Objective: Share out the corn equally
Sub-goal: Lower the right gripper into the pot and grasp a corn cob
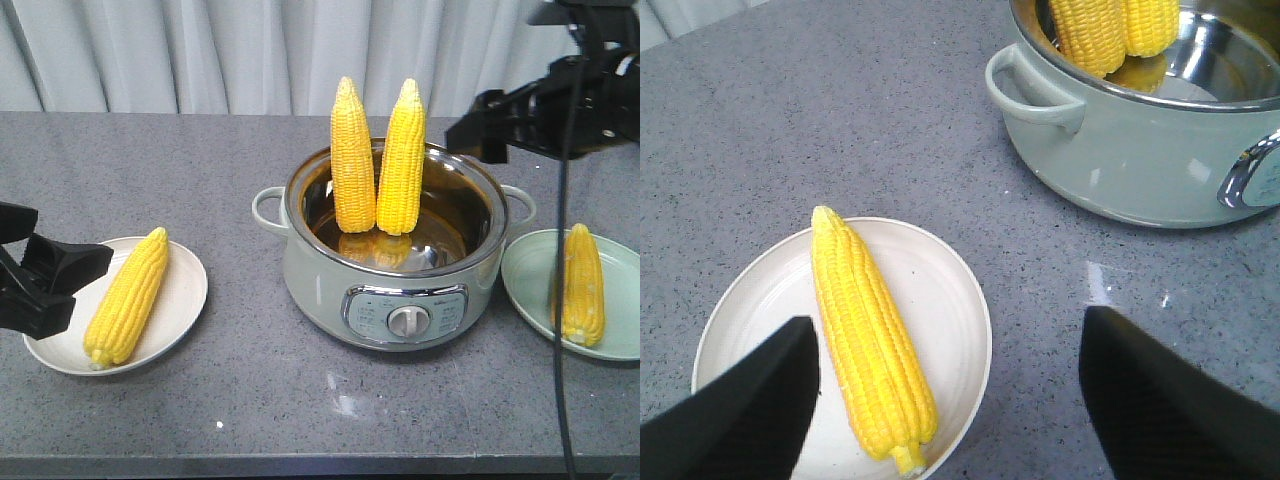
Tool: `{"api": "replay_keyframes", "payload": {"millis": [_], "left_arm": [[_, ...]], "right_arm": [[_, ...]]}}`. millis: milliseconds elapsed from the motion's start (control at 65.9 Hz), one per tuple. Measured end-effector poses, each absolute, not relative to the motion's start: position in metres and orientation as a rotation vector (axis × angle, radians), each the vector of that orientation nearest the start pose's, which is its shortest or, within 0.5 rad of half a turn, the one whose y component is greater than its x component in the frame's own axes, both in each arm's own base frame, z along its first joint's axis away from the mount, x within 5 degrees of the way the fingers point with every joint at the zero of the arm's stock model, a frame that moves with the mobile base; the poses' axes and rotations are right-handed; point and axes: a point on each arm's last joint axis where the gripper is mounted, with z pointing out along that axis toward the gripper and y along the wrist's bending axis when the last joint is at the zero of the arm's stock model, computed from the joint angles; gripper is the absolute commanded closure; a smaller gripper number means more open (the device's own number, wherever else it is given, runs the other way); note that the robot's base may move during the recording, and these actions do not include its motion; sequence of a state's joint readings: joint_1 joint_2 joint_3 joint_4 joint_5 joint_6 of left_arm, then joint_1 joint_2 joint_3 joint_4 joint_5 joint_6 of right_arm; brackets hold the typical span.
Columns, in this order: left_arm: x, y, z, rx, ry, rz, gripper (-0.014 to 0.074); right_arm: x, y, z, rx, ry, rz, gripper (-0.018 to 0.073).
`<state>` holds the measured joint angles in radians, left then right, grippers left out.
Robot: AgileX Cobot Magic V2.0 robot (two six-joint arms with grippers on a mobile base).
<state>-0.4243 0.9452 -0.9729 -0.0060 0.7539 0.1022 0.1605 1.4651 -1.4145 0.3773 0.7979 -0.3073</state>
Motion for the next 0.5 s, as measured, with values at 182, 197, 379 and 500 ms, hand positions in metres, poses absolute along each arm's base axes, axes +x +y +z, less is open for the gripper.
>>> {"api": "replay_keyframes", "payload": {"millis": [182, 197, 379, 500], "left_arm": [[0.169, -0.077, 0.371, 0.574, 2.14, -0.186, 0.0083], [0.169, -0.077, 0.371, 0.574, 2.14, -0.186, 0.0083], [0.169, -0.077, 0.371, 0.574, 2.14, -0.186, 0.0083], [0.169, -0.077, 0.371, 0.574, 2.14, -0.186, 0.0083]], "right_arm": [[0.362, 0.087, 0.365, -0.394, 2.284, 0.426, -0.0021], [0.365, 0.088, 0.363, -0.396, 2.285, 0.428, -0.0021], [0.402, 0.095, 0.348, -0.395, 2.294, 0.439, -0.0021], [0.422, 0.097, 0.337, -0.385, 2.288, 0.433, -0.0021]]}}
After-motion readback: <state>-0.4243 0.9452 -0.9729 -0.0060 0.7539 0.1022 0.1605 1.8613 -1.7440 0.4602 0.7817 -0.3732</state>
